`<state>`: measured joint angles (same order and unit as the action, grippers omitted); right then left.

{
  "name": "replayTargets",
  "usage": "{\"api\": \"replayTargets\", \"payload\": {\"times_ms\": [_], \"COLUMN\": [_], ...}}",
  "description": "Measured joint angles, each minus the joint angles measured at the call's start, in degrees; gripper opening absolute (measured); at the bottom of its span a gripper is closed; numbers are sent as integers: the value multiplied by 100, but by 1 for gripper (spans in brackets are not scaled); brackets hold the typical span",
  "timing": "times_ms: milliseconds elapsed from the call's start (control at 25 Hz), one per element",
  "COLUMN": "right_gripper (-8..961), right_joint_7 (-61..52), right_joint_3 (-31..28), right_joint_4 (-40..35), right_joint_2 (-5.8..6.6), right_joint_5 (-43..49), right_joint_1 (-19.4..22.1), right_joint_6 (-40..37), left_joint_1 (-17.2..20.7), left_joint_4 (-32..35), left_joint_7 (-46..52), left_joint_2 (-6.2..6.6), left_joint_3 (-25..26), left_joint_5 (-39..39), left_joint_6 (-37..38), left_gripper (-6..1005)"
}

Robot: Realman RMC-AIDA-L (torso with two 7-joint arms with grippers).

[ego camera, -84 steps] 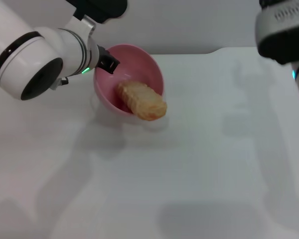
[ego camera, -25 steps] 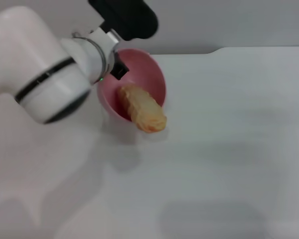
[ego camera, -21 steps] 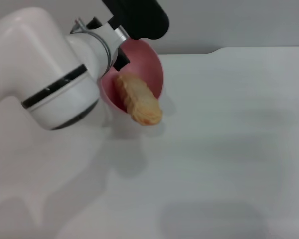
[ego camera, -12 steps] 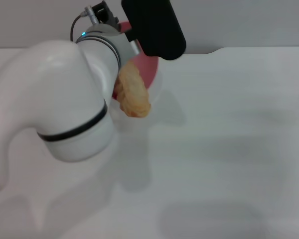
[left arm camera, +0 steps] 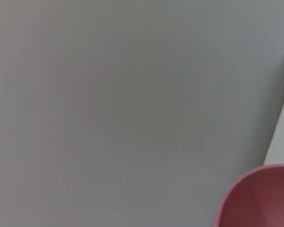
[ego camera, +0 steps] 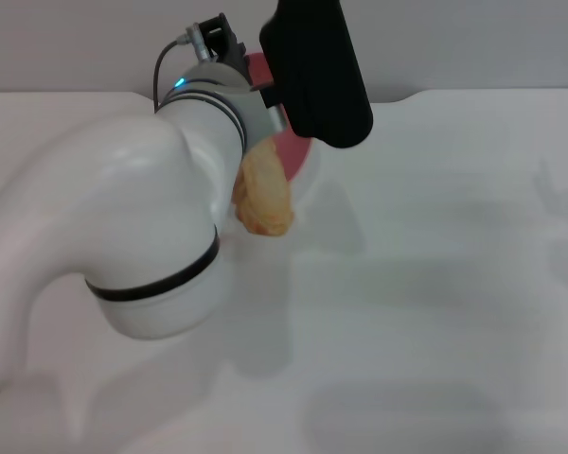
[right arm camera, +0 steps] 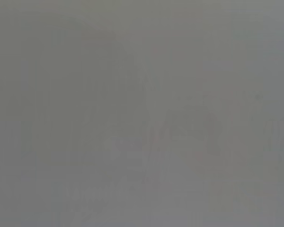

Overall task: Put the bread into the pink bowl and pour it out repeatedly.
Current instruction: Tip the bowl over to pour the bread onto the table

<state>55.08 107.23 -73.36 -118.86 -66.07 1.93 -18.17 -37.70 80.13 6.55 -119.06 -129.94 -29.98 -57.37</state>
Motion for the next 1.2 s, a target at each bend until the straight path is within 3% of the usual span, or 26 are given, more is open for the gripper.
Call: {"api": "replayTargets", "payload": {"times_ms": [240, 600, 800, 880, 960, 1040, 1200], "right_gripper": [823, 820, 819, 818, 818, 819, 818], "right_joint_7": [-22, -22, -15, -14, -13, -13, -10], "right_joint_3": [131, 221, 271, 278, 284, 283, 279], "right_joint_4": [45, 6, -27, -28, -29, -25, 4], "right_joint_2": [-17, -29, -29, -28, -27, -26, -23], "right_joint_5": [35, 38, 38, 38, 39, 41, 41], "right_joint_1": [21, 29, 30, 30, 29, 28, 16], "right_joint_6": [-278, -304, -336, -340, -340, -340, -340], "left_joint_1": [68, 239, 272, 326, 326, 410, 448], "left_joint_4": [-9, -53, -126, -421, -421, -538, -558], "left_joint_7": [41, 871, 1060, 1726, 1726, 2164, 2275], "left_joint_2": [-3, -4, -3, -3, -3, -3, -3], "left_joint_3": [-262, -752, -786, -1009, -1009, -1197, -1282], "left_joint_5": [-317, -1258, -1343, -1741, -1741, -2409, -2809], "left_joint_6": [26, 323, 478, 816, 816, 847, 834], "left_gripper": [43, 42, 42, 42, 42, 42, 42]}}
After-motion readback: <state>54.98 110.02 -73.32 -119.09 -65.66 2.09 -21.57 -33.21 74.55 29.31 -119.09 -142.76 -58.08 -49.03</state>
